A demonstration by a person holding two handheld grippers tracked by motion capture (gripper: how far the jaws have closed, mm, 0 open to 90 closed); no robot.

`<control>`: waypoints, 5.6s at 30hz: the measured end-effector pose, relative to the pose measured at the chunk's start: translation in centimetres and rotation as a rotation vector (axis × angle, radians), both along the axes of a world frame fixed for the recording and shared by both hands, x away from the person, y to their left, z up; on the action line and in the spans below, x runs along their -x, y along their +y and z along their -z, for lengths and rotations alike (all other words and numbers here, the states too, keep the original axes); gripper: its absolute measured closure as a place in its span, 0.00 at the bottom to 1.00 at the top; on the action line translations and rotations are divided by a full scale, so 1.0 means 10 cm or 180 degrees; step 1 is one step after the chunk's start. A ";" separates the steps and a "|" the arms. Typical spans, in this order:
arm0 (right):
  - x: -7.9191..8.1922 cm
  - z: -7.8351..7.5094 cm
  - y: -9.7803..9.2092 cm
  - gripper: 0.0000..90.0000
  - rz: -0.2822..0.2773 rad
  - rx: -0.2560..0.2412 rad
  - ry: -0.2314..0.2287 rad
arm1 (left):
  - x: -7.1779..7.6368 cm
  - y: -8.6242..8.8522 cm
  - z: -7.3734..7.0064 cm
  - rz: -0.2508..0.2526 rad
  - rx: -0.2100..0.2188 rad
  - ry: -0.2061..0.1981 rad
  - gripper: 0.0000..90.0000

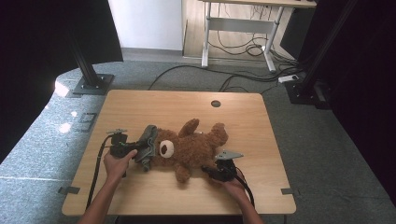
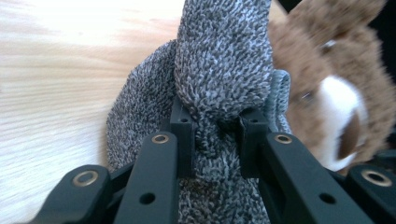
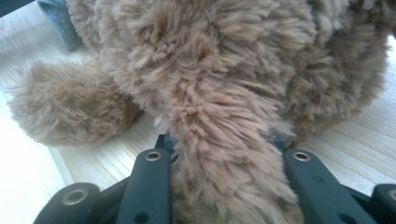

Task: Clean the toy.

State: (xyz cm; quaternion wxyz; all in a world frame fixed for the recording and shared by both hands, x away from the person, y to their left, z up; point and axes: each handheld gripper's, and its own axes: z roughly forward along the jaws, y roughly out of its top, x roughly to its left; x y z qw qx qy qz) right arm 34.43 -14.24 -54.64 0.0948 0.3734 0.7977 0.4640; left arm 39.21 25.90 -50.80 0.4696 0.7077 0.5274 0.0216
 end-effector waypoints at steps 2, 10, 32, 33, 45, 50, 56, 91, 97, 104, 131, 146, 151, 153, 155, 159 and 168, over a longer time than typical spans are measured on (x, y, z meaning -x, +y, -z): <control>0.00 0.00 0.00 0.73 0.0005 -0.0004 0.0001 | 0.00 0.01 0.06 -0.0009 -0.0143 0.0061 0.81; 0.00 0.00 0.00 0.73 0.0011 -0.0010 0.0008 | 0.03 0.10 0.29 0.0094 0.0046 0.0257 0.81; 0.00 0.01 0.02 0.73 -0.0079 -0.0004 -0.0097 | -0.16 -1.17 -0.61 0.0736 0.0171 -0.0396 0.79; 0.00 0.01 0.03 0.73 -0.0080 0.0001 -0.0104 | -0.19 -1.24 -0.61 0.0783 0.0146 -0.0375 0.79; 0.04 0.00 0.04 0.73 -0.0086 0.0083 -0.0077 | -0.23 -1.15 -0.37 0.0775 -0.0135 -0.0226 0.81; 0.06 0.00 0.06 0.73 -0.0134 0.0112 -0.0085 | -0.19 -1.00 -0.36 0.0732 -0.0100 -0.0239 0.81; 0.07 0.01 0.08 0.73 -0.0191 0.0128 -0.0086 | -0.10 -0.84 -0.41 0.0568 -0.0030 -0.0353 0.81; 0.04 0.03 0.07 0.73 -0.0095 0.0048 0.0055 | -0.11 -0.80 -0.42 0.0581 -0.0081 -0.0312 0.81; 0.04 0.03 0.06 0.73 -0.0093 0.0041 0.0054 | -0.12 -0.52 -0.47 0.0358 -0.0119 -0.0382 0.81; 0.04 0.03 0.07 0.73 -0.0101 0.0048 0.0045 | -0.09 -0.39 -0.45 0.0259 -0.0243 -0.0393 0.82; -0.17 -0.26 0.14 0.26 0.0035 -0.0138 0.0006 | 0.28 -0.41 -0.20 0.0313 0.0022 -0.0645 0.84; -0.36 -0.21 0.22 0.75 0.0600 -0.0075 -0.0400 | -0.02 -0.50 -0.25 0.0227 0.0047 -0.0630 0.83; -0.63 -0.23 0.21 0.76 0.0799 -0.0021 -0.0550 | -0.28 -0.60 -0.29 0.0159 0.0000 -0.0623 0.83; -0.69 -0.23 0.19 0.76 0.0830 -0.0019 -0.0584 | -0.32 -0.63 -0.30 0.0152 -0.0013 -0.0610 0.83; -0.70 -0.21 0.18 0.76 0.0807 -0.0037 -0.0603 | -0.32 -0.63 -0.30 0.0183 -0.0024 -0.0613 0.83; -0.57 -0.18 0.13 0.76 0.0661 -0.0048 -0.0623 | -0.18 -0.59 -0.26 0.0268 0.0036 -0.0633 0.83; -0.13 -0.09 0.03 0.76 0.0249 0.0050 -0.0553 | 0.24 -0.52 -0.22 0.0454 0.0274 -0.0606 0.83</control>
